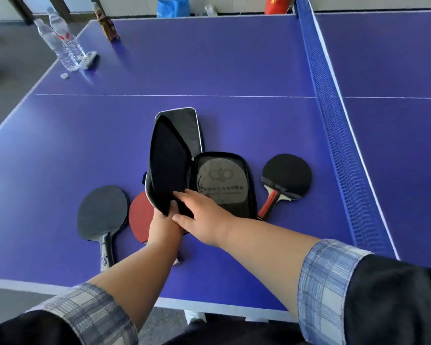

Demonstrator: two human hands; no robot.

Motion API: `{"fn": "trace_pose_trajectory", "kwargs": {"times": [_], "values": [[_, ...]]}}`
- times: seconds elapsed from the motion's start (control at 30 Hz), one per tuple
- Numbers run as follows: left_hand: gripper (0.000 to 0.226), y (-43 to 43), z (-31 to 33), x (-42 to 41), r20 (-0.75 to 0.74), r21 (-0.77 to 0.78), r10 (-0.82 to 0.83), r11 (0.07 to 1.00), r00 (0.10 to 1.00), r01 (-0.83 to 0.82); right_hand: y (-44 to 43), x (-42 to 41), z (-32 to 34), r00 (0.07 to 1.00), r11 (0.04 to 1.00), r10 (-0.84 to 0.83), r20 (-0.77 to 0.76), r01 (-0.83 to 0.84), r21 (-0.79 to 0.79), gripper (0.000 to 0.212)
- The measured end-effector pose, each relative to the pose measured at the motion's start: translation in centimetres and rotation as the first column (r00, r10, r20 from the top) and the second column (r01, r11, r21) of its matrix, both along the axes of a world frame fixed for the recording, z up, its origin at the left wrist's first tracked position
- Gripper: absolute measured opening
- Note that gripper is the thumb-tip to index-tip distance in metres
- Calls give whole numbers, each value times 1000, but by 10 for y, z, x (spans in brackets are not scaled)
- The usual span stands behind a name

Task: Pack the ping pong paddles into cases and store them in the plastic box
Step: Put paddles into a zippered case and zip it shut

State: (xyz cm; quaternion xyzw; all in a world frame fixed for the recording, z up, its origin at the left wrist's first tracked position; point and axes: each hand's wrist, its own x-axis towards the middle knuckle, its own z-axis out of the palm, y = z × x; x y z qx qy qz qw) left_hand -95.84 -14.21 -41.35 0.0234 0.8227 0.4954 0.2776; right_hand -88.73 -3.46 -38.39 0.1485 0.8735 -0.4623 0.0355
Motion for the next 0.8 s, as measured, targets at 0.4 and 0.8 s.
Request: {"fn": "trace_pose_trajectory", "kwargs": {"times": [0.4, 0.8], "values": [[38, -21, -21, -30, 672, 11, 199, 961, 713, -277, -14, -20, -54, 891, 967, -9, 454, -109, 232, 66], [61, -2, -18, -15, 801, -117, 40, 989, 598, 91, -1, -9, -70, 914, 967, -125, 386, 26, 252, 59]]}}
